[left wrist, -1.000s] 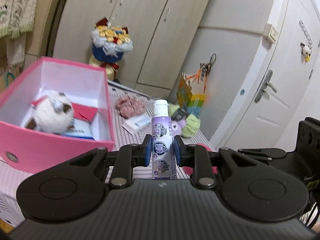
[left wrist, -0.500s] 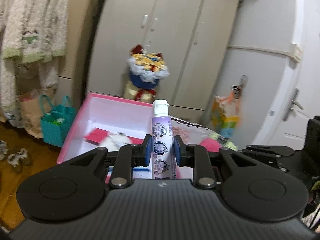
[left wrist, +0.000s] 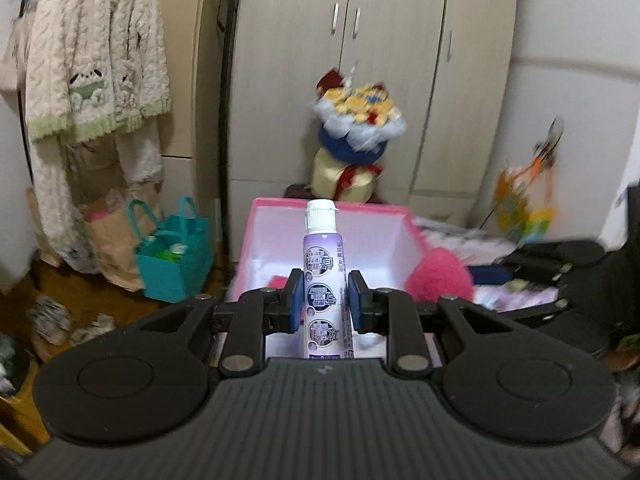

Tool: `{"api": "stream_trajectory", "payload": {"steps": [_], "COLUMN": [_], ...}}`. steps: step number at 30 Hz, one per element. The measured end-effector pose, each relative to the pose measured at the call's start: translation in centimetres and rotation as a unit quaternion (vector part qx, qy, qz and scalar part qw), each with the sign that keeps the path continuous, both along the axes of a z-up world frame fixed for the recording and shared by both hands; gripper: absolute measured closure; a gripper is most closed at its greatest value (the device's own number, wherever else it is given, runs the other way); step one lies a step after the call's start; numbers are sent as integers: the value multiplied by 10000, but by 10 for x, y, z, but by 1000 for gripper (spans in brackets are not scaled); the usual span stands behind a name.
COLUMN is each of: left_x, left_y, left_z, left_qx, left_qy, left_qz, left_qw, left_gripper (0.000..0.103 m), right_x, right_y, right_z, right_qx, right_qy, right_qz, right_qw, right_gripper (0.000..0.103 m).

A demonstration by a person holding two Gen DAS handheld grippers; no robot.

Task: Organize soft objects
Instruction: 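Release the pom-pom from the right gripper while the left gripper drops the toothpaste into the box, then withdraw both tools from the pink box back toward the table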

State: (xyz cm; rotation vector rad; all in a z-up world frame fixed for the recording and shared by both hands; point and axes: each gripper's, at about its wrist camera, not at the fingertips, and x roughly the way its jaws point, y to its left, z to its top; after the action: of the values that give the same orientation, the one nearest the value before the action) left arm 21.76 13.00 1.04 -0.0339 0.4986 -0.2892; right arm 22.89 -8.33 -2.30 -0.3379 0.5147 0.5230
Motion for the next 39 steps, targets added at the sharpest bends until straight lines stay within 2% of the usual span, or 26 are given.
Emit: {"api": "stream_trajectory", "payload": {"steps": [6, 11, 15, 17, 20, 23, 25, 28, 39], "left_x": [42, 67, 83, 86, 86, 82, 76, 63, -4], "left_y": [-9, -16, -17, -17, -15, -10, -7, -7, -15], "left_z": [-13, -27, -32, -34, -35, -35, -35, -30, 18], "left_qx": [611, 1034, 1006, 967, 902, 696, 517, 523, 640], "left_qy": [314, 611, 887, 908, 859, 954, 976, 944, 646], "left_qz": [-114, -112, -327, -320, -377, -349, -341, -377, -659], "left_qw": [9976, 9927, 9904, 9907, 9915, 9924, 9933, 9934, 9937], "left_gripper": [81, 81, 81, 81, 80, 58, 58, 58, 54], "right_x": [34, 43, 45, 48, 48, 46, 43, 34, -20], "right_y": [13, 22, 29, 28, 21, 6, -4, -17, -42], "right_z": [-12, -17, -21, -20, -15, -7, -2, 6, 36], "right_qx": [-491, -735, -918, -839, -520, 19, 393, 755, 771], "right_qy": [332, 606, 635, 712, 738, 884, 984, 1100, 889], "right_qz": [6, 115, 142, 101, 36, 17, -21, -45, -135], "right_qw": [9982, 9954, 9936, 9939, 9959, 9961, 9944, 9910, 9930], "right_gripper": [57, 56, 52, 51, 39, 38, 38, 38, 37]}}
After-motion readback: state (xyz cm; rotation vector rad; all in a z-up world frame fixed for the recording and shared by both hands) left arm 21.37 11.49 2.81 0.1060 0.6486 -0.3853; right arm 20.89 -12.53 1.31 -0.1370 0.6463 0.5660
